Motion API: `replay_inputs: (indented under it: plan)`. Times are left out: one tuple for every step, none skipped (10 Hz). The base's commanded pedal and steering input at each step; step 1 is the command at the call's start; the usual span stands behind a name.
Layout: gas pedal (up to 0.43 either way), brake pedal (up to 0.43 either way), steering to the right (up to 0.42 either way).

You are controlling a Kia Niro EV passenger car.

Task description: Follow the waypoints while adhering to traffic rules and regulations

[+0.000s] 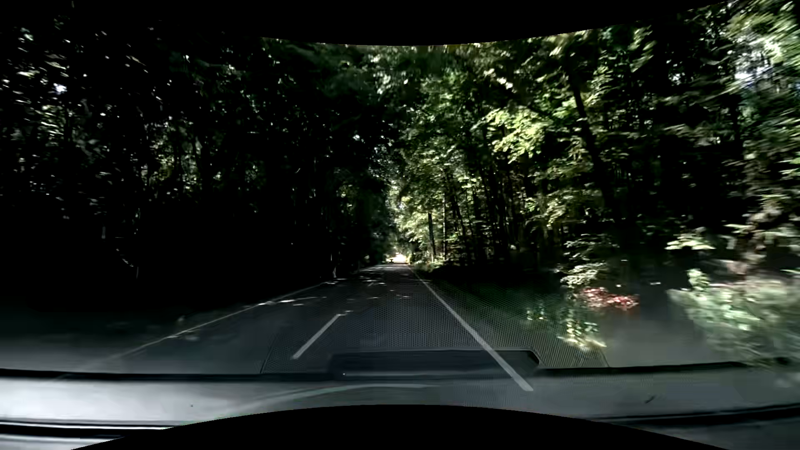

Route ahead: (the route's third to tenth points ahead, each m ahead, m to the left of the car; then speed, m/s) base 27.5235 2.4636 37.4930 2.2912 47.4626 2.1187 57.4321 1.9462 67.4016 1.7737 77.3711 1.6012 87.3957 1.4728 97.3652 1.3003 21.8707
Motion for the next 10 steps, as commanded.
replay_inputs:
  plan:
    - [0.138,0.000,0.004]
    - [0.138,0.000,0.004]
    - [0.138,0.000,0.003]
    - [0.138,0.000,0.002]
    - [0.138,0.000,0.002]
    - [0.138,0.000,0.002]
    - [0.138,0.000,0.002]
    - [0.150,0.000,0.002]
    - [0.157,0.000,0.002]
    - [0.157,0.000,0.001]
